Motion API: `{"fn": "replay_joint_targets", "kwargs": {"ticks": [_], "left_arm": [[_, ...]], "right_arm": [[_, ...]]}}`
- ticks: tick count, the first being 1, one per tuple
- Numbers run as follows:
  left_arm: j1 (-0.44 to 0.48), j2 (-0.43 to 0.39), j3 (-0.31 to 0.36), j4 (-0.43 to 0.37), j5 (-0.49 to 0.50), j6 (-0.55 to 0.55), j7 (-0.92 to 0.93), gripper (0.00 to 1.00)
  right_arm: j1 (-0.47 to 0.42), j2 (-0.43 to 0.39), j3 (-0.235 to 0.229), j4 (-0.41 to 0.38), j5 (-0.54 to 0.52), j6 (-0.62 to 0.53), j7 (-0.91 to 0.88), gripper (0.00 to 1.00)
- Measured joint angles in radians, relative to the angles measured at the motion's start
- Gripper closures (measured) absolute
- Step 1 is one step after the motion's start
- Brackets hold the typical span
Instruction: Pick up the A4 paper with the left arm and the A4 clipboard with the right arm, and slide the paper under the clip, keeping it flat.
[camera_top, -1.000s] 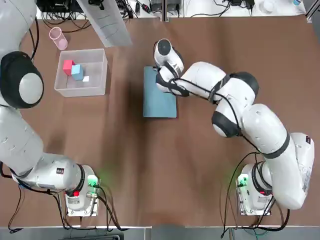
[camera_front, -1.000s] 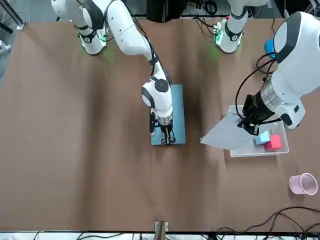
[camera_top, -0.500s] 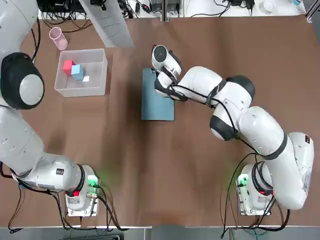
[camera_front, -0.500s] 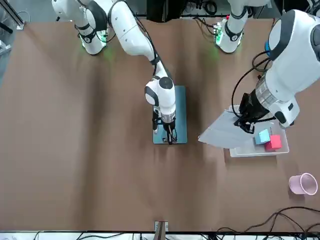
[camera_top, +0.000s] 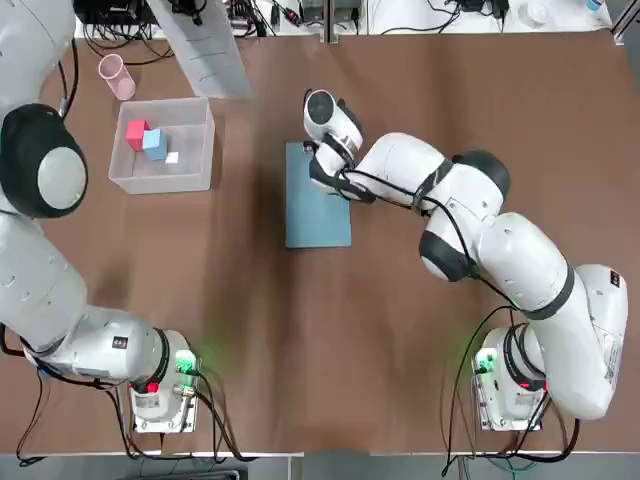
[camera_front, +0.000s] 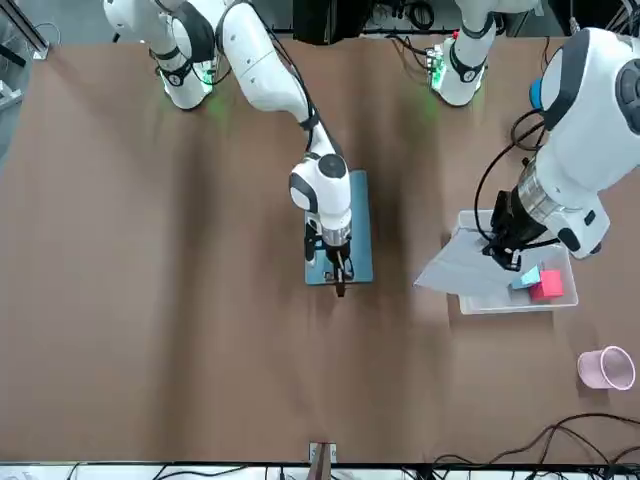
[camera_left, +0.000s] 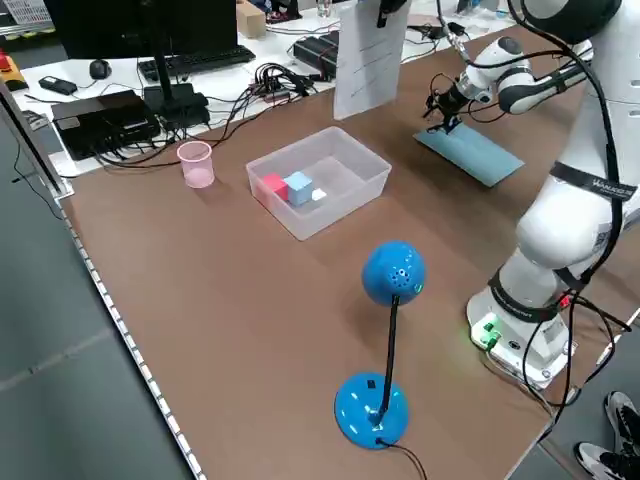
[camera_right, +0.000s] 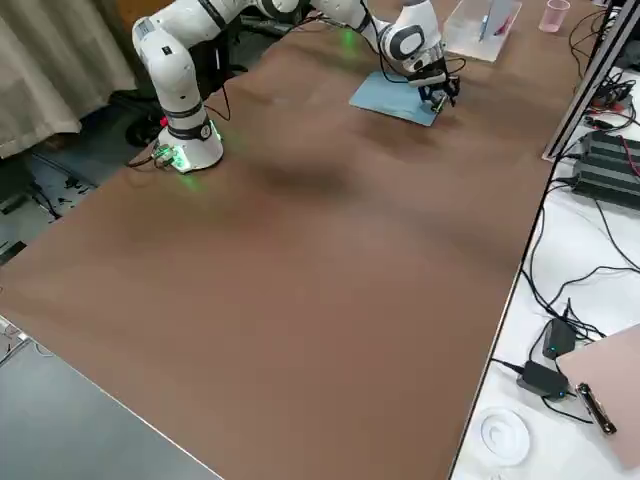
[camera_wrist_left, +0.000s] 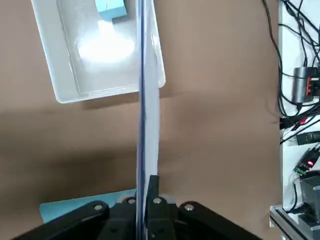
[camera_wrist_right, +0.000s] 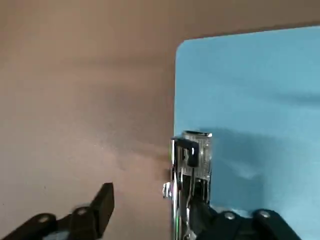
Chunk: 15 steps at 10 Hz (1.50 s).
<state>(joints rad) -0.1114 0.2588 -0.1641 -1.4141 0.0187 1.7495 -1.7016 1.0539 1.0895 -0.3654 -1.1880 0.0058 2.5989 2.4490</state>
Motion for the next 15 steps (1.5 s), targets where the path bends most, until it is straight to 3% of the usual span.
{"fn": "replay_joint_targets", "kwargs": {"ticks": [6, 8, 10, 13, 15], "left_arm": [[0.001, -0.003, 0.001, -0.001, 0.0, 0.009, 0.0, 0.99], [0.003, -0.004, 0.001, -0.001, 0.0, 0.012, 0.0, 0.99], [0.003, -0.004, 0.001, -0.001, 0.0, 0.013, 0.0, 0.99], [0.001, -0.004, 0.0, -0.001, -0.01, 0.037, -0.05, 0.99], [-0.023, -0.003, -0.01, -0.008, -0.015, 0.063, -0.135, 0.99]], "right_arm": [[-0.001, -0.003, -0.004, 0.025, 0.0, -0.078, -0.006, 0.34], [-0.007, -0.003, 0.019, 0.027, 0.0, -0.078, -0.028, 0.34], [-0.044, -0.009, 0.069, 0.039, 0.0, -0.103, -0.082, 0.34], [-0.152, -0.054, 0.213, 0.064, 0.001, -0.231, -0.235, 0.32], [-0.2, -0.085, 0.268, 0.066, 0.001, -0.263, -0.303, 0.3]]}}
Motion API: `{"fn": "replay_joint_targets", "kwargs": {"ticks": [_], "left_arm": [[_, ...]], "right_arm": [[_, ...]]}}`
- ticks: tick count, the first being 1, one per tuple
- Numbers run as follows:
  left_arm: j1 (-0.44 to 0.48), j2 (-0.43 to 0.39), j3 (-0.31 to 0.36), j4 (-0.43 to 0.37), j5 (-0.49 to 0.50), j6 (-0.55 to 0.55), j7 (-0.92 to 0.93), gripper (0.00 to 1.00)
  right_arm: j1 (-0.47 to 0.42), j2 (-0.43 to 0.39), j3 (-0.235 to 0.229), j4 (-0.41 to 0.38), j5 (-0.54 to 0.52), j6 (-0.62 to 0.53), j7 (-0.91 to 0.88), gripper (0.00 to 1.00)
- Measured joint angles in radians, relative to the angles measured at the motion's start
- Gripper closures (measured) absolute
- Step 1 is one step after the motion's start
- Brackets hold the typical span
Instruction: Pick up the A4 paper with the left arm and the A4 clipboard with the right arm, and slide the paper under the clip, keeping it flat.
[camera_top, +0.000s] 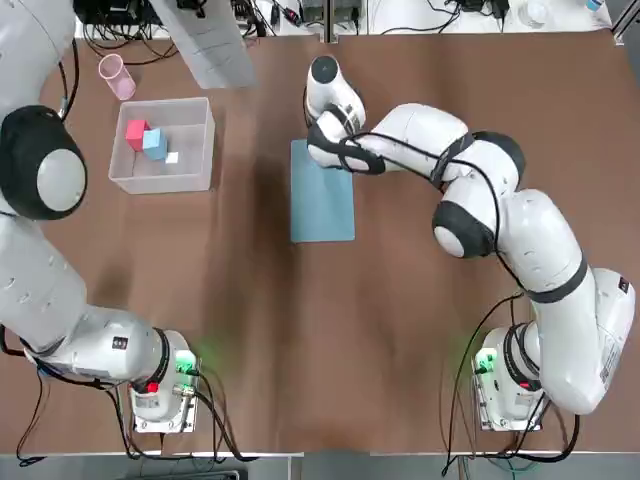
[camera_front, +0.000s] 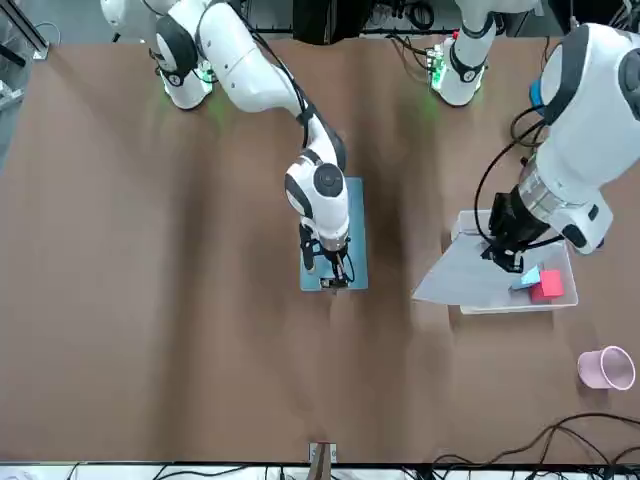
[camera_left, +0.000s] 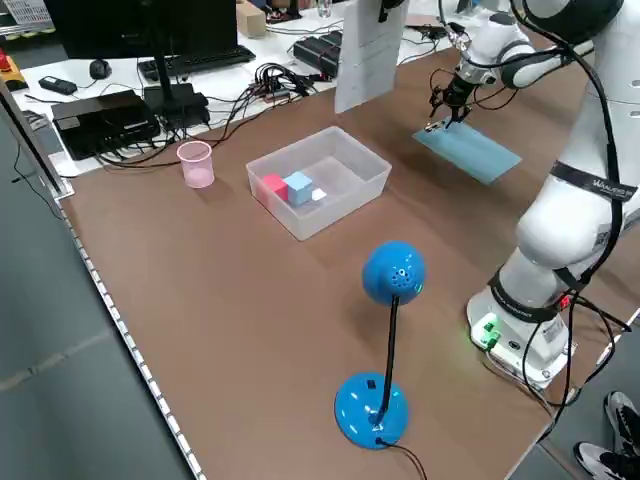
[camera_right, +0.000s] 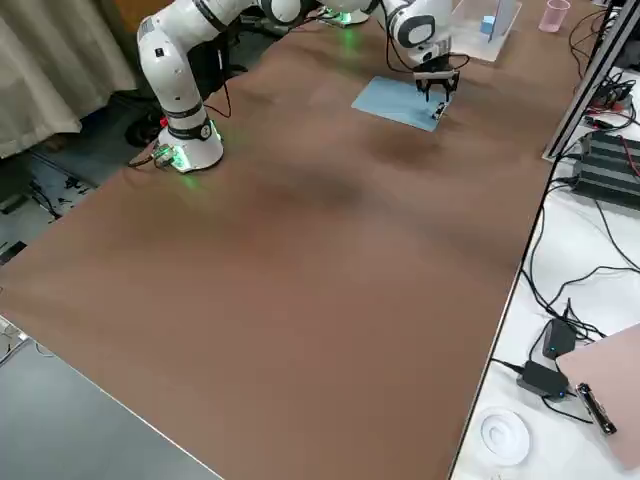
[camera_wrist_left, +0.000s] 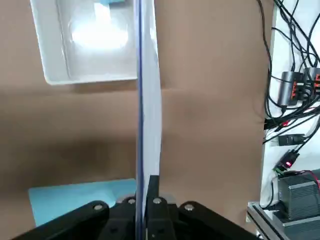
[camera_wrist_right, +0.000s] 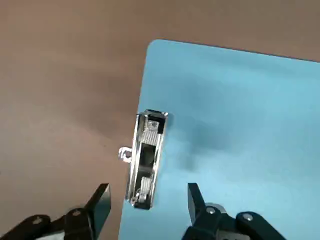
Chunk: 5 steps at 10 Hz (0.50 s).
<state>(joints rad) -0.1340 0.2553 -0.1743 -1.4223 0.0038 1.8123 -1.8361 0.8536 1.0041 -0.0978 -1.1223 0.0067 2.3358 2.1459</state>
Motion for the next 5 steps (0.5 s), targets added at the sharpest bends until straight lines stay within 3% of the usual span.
{"fn": "replay_joint_targets", "kwargs": {"ticks": [2, 5], "left_arm": [[-0.063, 0.016, -0.019, -0.019, -0.039, 0.027, -0.086, 0.99], [-0.15, 0.058, -0.024, -0.065, -0.07, 0.08, -0.175, 0.99]], "right_arm": [[-0.019, -0.032, 0.003, 0.0, 0.001, -0.022, -0.121, 0.25], [-0.114, -0.146, 0.0, -0.036, -0.001, -0.153, -0.492, 0.16]]}}
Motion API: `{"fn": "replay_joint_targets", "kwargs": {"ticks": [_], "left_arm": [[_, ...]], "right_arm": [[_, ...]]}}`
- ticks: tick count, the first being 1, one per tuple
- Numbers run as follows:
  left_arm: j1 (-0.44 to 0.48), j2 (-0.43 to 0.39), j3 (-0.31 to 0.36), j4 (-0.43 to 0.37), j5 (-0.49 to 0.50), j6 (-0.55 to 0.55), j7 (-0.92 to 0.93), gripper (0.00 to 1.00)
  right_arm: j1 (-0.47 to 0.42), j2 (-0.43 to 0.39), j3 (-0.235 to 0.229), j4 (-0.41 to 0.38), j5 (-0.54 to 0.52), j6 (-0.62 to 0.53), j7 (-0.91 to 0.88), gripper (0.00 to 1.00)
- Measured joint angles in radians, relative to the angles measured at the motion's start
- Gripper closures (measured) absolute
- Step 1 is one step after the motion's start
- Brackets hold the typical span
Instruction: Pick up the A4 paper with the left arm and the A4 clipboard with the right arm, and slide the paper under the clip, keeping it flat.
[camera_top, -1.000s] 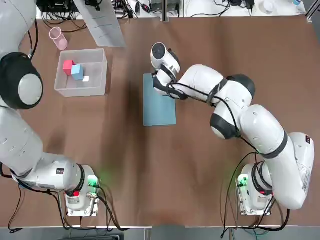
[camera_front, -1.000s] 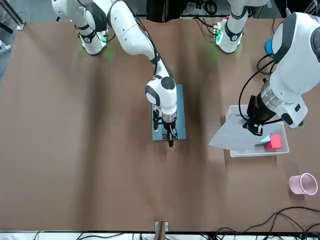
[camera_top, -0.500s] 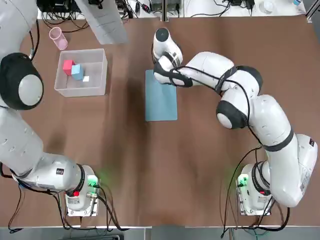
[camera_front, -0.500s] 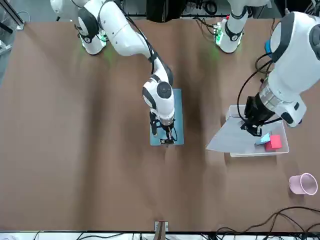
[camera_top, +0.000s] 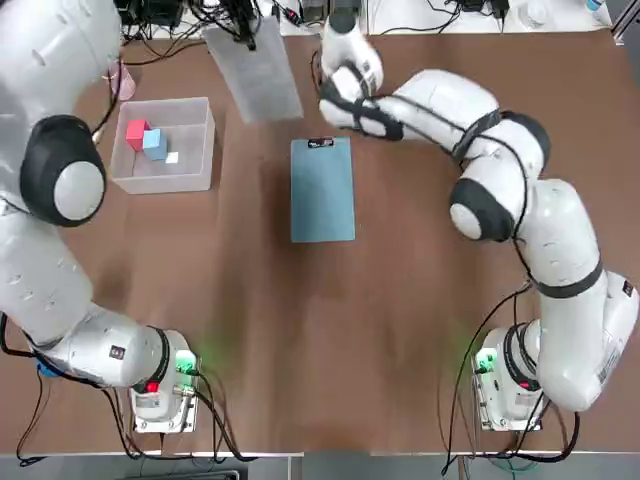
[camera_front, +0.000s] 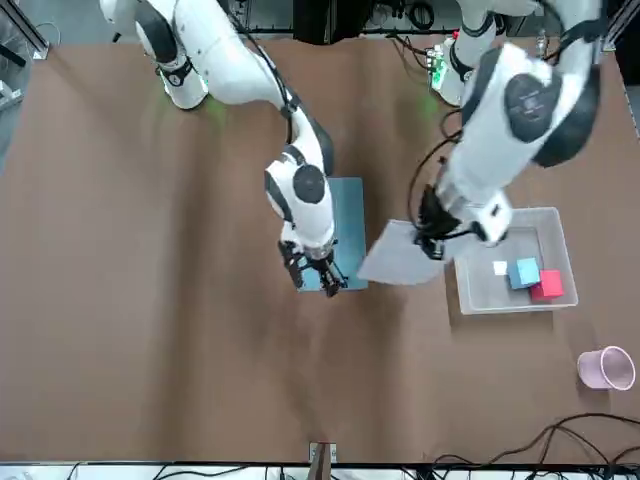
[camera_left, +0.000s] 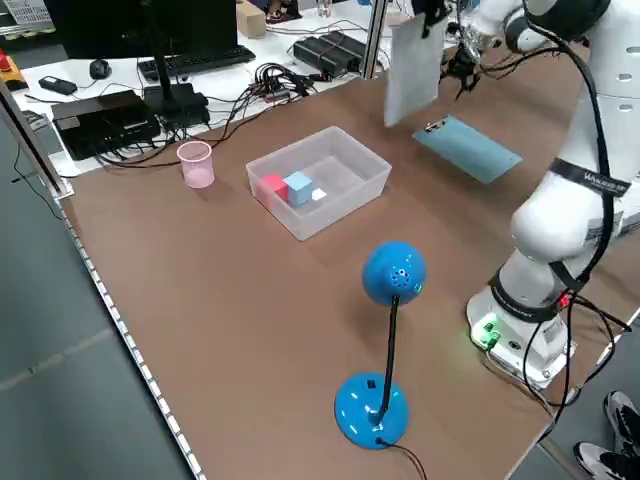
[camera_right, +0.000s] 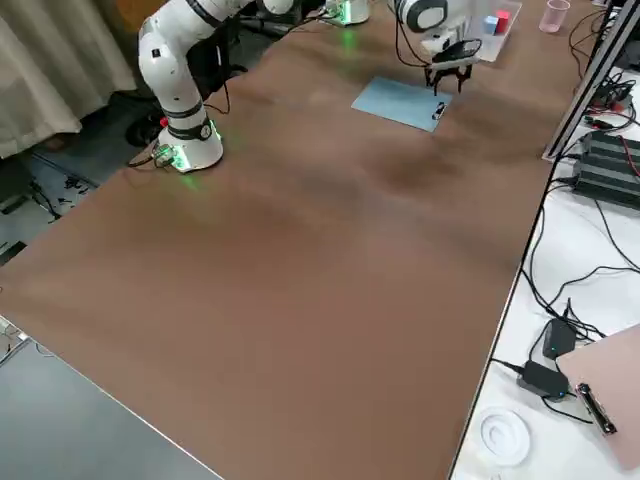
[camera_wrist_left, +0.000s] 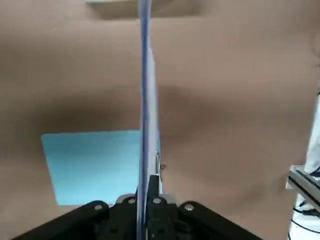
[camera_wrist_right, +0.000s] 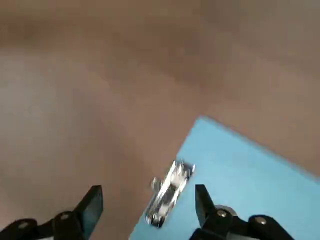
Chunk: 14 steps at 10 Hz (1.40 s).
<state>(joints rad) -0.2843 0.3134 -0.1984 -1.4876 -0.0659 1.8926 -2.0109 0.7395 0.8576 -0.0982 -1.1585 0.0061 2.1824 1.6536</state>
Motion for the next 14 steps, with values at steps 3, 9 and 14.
{"fn": "replay_joint_targets", "kwargs": {"ticks": [3, 9, 14], "left_arm": [[-0.003, -0.037, -0.025, -0.1, -0.009, 0.083, -0.094, 0.99], [-0.235, 0.03, -0.045, -0.146, 0.145, 0.322, -0.435, 0.99], [-0.292, 0.099, -0.027, -0.138, 0.202, 0.29, -0.539, 0.99]], "right_arm": [[-0.148, -0.198, 0.001, -0.144, 0.003, -0.057, -0.368, 0.0], [-0.43, -0.471, 0.001, -0.255, 0.006, -0.368, -1.174, 0.0], [-0.618, -0.663, 0.0, -0.331, 0.005, -0.496, -1.626, 0.0]]}}
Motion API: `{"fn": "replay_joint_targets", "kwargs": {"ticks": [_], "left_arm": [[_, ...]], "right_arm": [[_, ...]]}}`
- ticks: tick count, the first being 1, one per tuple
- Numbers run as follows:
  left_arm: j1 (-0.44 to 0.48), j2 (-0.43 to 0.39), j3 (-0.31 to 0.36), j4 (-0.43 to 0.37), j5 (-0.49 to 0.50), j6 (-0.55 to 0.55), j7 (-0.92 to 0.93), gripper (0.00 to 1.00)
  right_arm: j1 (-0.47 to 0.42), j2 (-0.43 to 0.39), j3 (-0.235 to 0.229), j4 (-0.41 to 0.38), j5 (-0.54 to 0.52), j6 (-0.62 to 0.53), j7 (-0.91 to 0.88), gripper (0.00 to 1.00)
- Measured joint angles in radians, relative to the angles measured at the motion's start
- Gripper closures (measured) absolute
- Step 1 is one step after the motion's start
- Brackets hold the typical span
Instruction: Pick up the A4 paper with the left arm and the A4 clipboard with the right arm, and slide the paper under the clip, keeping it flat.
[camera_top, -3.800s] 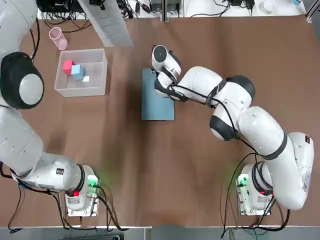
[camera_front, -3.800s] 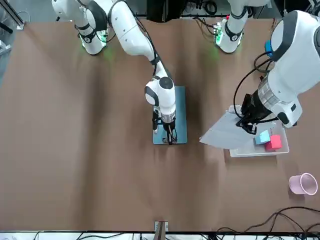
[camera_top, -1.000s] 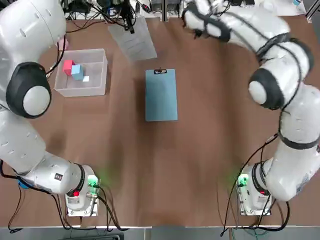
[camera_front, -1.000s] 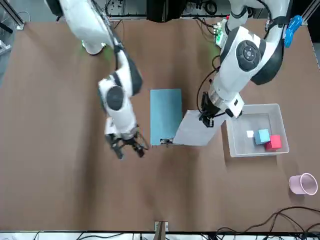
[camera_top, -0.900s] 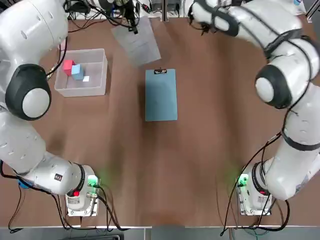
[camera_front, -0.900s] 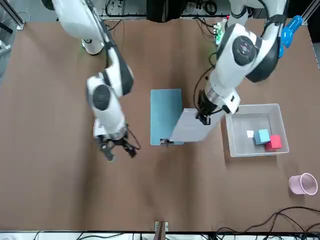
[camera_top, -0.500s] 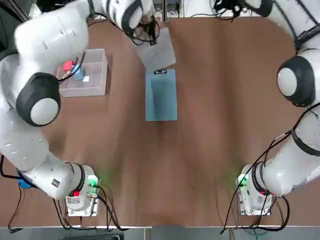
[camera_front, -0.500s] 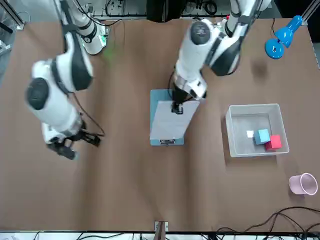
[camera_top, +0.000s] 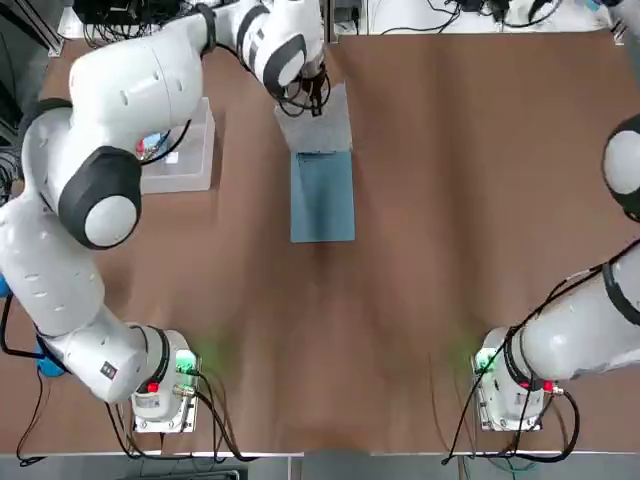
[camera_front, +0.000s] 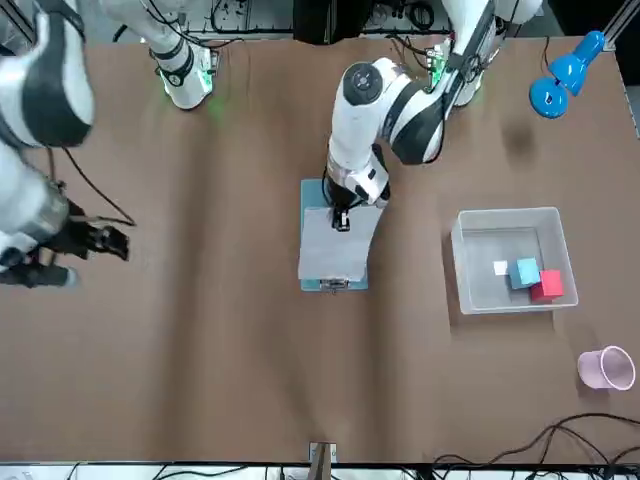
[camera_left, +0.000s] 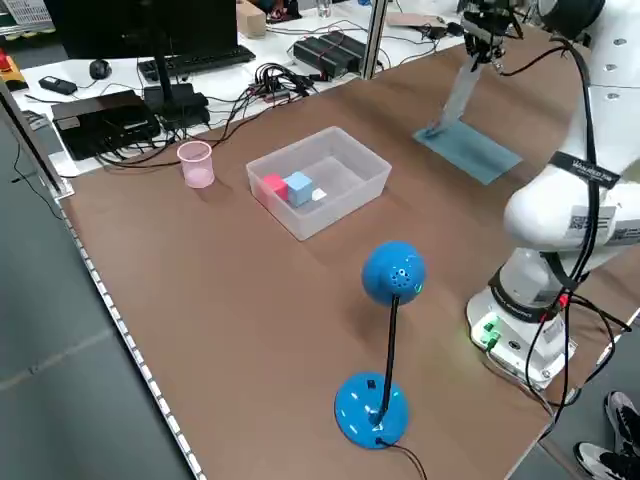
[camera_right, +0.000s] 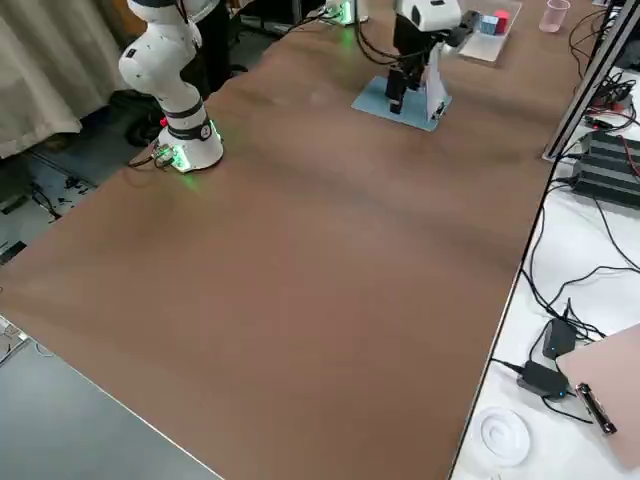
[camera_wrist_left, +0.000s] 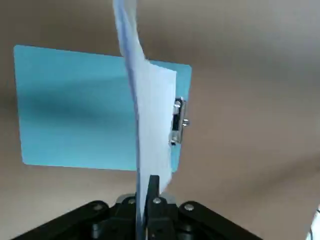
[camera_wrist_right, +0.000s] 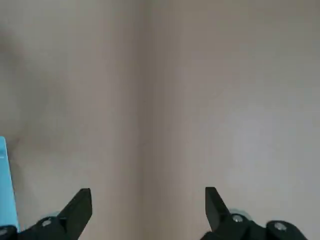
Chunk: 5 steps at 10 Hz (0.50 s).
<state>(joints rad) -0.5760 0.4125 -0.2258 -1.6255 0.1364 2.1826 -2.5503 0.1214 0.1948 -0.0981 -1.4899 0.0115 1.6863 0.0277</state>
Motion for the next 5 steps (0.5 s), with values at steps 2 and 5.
{"fn": "replay_joint_targets", "kwargs": {"ticks": [2, 5], "left_arm": [[-0.002, 0.001, 0.002, 0.002, 0.0, -0.069, -0.006, 0.99], [-0.029, 0.008, 0.002, 0.002, 0.0, -0.108, -0.016, 0.99]], "right_arm": [[-0.048, -0.096, 0.0, -0.046, -0.003, -0.065, -0.051, 0.0], [-0.058, -0.145, 0.002, -0.08, -0.008, -0.093, -0.055, 0.0]]}}
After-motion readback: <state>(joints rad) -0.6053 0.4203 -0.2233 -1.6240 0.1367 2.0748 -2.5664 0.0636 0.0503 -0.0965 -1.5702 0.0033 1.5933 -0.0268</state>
